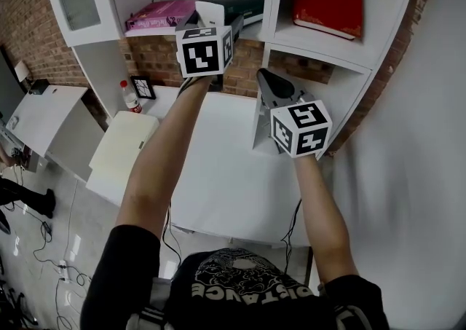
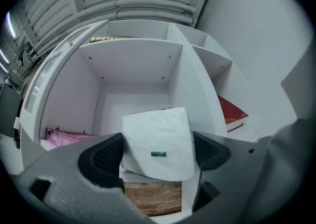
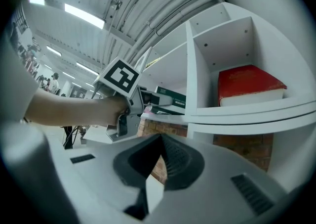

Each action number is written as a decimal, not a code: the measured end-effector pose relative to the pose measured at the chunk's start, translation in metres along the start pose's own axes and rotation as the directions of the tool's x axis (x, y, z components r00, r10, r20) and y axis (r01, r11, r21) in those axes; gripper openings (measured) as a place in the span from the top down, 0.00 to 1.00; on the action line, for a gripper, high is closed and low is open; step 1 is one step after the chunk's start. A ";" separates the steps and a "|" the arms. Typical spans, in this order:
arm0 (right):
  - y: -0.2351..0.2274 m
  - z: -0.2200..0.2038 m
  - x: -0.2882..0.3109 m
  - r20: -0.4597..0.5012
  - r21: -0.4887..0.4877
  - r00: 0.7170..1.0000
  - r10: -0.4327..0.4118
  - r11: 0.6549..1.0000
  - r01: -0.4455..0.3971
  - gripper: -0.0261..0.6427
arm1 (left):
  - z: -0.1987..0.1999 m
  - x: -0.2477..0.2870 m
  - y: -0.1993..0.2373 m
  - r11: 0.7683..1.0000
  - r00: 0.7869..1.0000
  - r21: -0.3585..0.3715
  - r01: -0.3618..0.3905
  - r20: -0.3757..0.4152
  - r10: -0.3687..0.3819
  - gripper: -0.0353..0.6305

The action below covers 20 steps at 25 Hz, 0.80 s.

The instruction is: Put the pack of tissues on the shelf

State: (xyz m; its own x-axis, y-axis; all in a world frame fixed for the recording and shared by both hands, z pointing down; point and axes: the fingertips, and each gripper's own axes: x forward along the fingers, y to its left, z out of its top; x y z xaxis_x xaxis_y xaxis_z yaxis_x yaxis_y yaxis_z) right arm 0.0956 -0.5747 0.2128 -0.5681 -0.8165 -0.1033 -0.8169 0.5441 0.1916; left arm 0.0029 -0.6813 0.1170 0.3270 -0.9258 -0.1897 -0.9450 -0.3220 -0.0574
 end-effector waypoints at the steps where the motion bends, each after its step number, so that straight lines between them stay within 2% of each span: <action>1: -0.001 0.000 0.000 0.000 0.001 1.000 -0.002 1.000 0.002 0.95 | -0.001 0.001 -0.001 1.000 1.000 0.007 -0.001 0.001 0.001 0.29; 15: 0.010 -0.002 -0.004 -0.003 0.026 1.000 -0.006 1.000 0.006 0.95 | 0.010 -0.023 0.001 0.998 0.998 0.041 0.055 0.028 -0.056 0.30; 20: 0.025 0.001 -0.009 -0.007 0.028 1.000 -0.011 1.000 0.011 0.95 | 0.004 -0.051 0.004 0.994 0.994 0.032 0.105 0.002 -0.105 0.37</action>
State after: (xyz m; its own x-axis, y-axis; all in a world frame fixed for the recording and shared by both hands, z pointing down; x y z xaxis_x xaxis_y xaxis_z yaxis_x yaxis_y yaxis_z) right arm 0.0799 -0.5535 0.2174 -0.5584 -0.8237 -0.0983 -0.8256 0.5402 0.1629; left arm -0.0179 -0.6352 0.1227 0.4248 -0.8863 -0.1846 -0.9051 -0.4112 -0.1083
